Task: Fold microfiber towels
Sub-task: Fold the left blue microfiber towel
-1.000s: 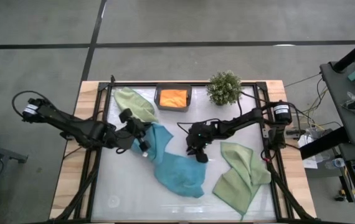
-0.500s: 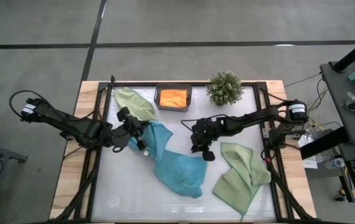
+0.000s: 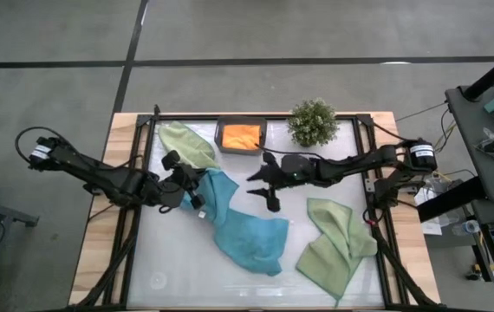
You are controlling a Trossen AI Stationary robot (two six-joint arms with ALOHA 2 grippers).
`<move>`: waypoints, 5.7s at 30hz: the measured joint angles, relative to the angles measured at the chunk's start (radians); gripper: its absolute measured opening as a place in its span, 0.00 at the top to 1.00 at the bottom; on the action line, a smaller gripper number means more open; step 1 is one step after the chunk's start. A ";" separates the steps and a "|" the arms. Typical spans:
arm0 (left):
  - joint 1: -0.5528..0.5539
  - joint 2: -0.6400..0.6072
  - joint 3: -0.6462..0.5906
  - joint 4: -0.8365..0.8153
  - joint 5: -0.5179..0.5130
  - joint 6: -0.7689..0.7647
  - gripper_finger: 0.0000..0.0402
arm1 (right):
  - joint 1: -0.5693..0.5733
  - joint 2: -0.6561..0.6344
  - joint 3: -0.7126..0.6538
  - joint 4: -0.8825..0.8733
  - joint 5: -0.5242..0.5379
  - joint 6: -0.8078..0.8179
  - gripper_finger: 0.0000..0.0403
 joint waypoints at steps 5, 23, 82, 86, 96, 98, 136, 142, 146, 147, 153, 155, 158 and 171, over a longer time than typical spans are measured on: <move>0.000 0.000 -0.021 0.003 -0.003 -0.001 1.00 | -0.015 0.082 0.000 0.219 0.000 0.039 0.45; 0.000 0.000 -0.026 0.019 0.022 0.000 1.00 | -0.093 0.480 0.362 0.190 -0.175 0.105 0.50; 0.143 0.345 -0.013 1.167 -0.245 0.609 0.28 | -0.034 0.327 1.474 -1.360 0.392 -0.139 0.98; 0.170 0.415 -0.004 1.207 -0.312 0.679 0.28 | -0.035 0.314 1.474 -1.381 0.392 -0.133 0.98; 0.157 0.349 -0.006 1.181 -0.313 0.847 0.38 | -0.034 0.237 1.493 -1.612 0.329 -0.103 0.98; 0.153 0.302 -0.006 1.142 -0.253 0.839 0.48 | -0.035 0.221 1.494 -1.666 0.251 -0.086 0.98; 0.225 0.317 -0.204 0.795 0.333 0.356 0.40 | -0.100 0.220 1.232 -1.611 -0.082 -0.062 0.98; 0.243 0.432 -0.191 0.880 0.502 0.362 0.40 | -0.100 0.219 1.237 -1.613 -0.082 -0.062 0.98; 0.248 0.473 -0.184 0.890 0.506 0.344 0.40 | -0.100 0.219 1.237 -1.615 -0.082 -0.062 0.98; 0.252 0.485 -0.184 0.892 0.501 0.338 0.40 | -0.100 0.219 1.236 -1.616 -0.082 -0.062 0.98; 0.272 0.550 -0.181 0.903 0.411 0.291 0.40 | -0.100 0.219 1.236 -1.616 -0.082 -0.062 0.98; 0.278 0.565 -0.176 0.904 0.406 0.289 0.42 | -0.100 0.219 1.236 -1.616 -0.082 -0.062 0.98; 0.279 0.584 -0.171 0.905 0.401 0.289 0.48 | -0.100 0.219 1.236 -1.619 -0.082 -0.062 0.98; 0.279 0.538 -0.185 0.861 0.430 0.278 0.82 | -0.100 0.219 1.236 -1.695 -0.081 -0.091 0.98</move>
